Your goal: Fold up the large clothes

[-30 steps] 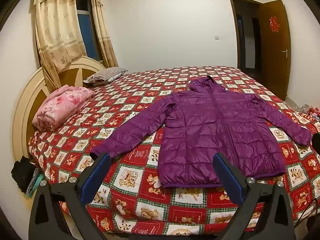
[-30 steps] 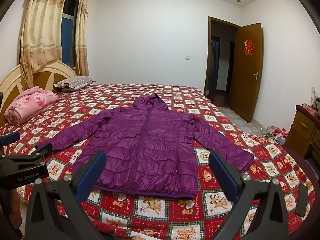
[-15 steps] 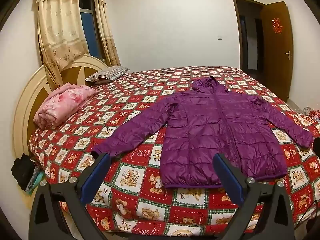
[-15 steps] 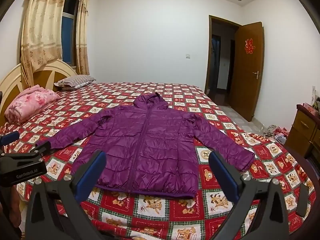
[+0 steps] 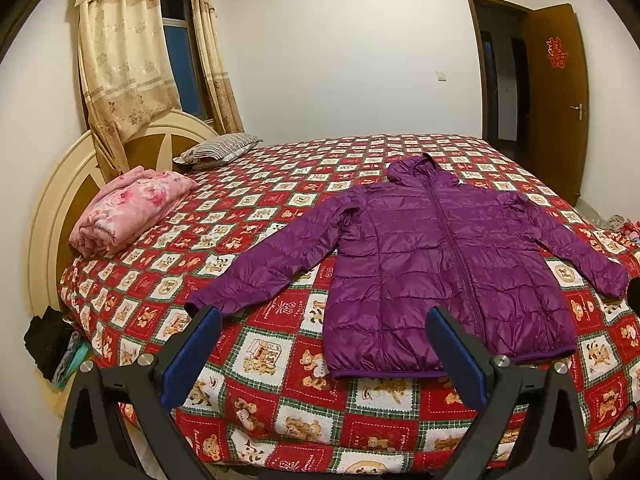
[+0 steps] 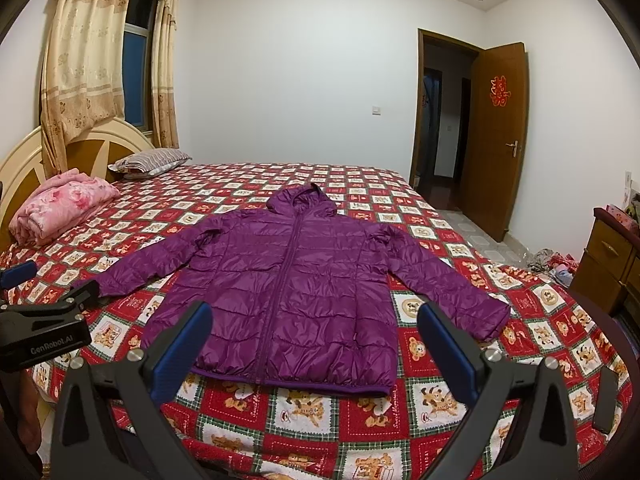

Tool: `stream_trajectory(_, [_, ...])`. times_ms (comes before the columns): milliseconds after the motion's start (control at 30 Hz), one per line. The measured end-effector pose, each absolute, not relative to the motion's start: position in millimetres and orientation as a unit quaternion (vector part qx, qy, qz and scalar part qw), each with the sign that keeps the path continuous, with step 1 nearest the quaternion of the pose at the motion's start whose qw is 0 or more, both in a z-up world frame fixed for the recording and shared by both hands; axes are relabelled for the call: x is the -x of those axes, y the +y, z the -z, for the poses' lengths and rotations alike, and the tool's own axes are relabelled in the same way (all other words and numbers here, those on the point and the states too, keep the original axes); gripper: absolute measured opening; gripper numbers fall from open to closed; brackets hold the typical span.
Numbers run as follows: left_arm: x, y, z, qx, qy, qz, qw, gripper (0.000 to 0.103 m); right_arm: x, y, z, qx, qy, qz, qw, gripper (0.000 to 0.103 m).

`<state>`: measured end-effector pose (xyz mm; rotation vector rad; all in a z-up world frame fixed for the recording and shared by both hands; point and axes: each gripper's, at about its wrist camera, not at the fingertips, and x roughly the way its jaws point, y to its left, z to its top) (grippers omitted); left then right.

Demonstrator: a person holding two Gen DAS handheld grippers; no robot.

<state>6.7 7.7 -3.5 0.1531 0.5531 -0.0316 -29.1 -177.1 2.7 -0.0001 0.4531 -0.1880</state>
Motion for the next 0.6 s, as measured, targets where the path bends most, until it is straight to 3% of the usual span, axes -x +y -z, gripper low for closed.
stream_trajectory(600, [-7.6,11.0,-0.1,-0.075,0.27,0.013,0.96,0.102,28.7,-177.8,-2.6,0.001,0.224,0.093,0.97,0.103])
